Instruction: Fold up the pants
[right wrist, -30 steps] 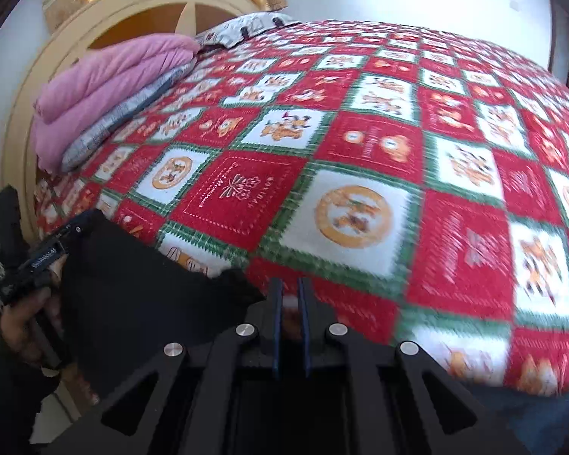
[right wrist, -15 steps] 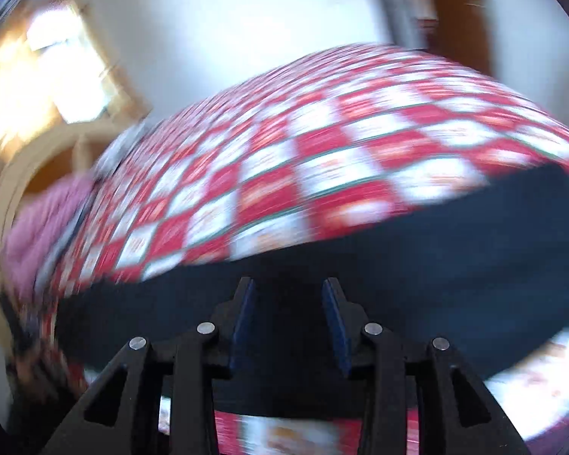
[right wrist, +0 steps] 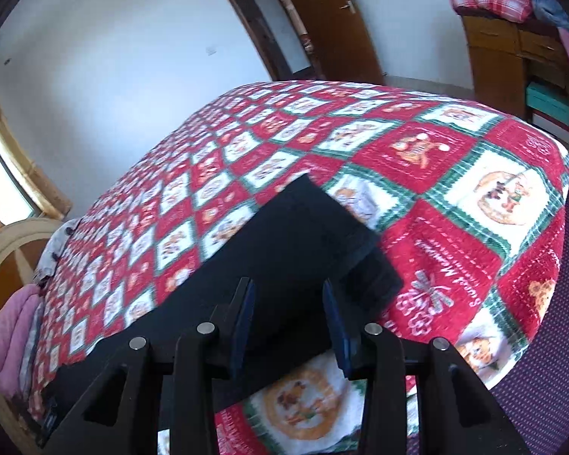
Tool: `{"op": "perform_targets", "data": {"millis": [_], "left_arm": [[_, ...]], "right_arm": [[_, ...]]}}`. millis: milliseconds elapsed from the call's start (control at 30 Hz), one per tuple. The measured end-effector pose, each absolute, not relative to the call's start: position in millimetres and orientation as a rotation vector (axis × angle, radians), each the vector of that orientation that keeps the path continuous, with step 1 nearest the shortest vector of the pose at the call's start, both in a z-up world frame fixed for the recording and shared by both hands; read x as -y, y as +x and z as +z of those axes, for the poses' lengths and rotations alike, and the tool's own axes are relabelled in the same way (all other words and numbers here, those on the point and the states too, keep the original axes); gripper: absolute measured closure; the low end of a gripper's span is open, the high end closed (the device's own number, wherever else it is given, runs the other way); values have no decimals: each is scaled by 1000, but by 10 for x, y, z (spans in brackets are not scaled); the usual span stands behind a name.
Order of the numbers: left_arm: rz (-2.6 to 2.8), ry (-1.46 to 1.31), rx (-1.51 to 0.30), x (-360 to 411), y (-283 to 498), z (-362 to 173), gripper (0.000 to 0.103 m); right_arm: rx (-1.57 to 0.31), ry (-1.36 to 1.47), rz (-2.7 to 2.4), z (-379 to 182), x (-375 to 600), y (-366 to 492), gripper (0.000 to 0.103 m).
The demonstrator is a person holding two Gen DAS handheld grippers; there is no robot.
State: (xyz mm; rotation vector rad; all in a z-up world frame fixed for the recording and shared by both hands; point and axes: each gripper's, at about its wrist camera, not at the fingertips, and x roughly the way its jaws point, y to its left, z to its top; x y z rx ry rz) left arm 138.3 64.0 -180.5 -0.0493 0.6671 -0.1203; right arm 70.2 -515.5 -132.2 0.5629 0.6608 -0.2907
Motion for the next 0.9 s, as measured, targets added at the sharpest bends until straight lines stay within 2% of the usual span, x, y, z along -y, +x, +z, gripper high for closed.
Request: {"op": "perform_targets", "data": {"millis": [233, 300, 333, 367, 667, 900], "left_arm": [[-122, -33, -603, -650, 1328, -1893, 7], [-123, -40, -596, -672, 1333, -1897, 7], [-124, -39, -595, -671, 1338, -1895, 6], [-125, -38, -595, -672, 1343, -1896, 6], [-132, -29, -586, -661, 1348, -1921, 2], [-133, -25, -582, -668, 1340, -1926, 1]], "right_arm": [[-570, 637, -260, -1502, 5318, 748, 64], [-557, 660, -250, -1524, 5353, 775, 81], [-560, 656, -252, -1530, 5354, 798, 97], [-561, 663, -244, -1539, 5372, 799, 99], [-443, 577, -204, -1109, 5119, 488, 100], [-561, 673, -266, -1539, 5336, 457, 100]]}}
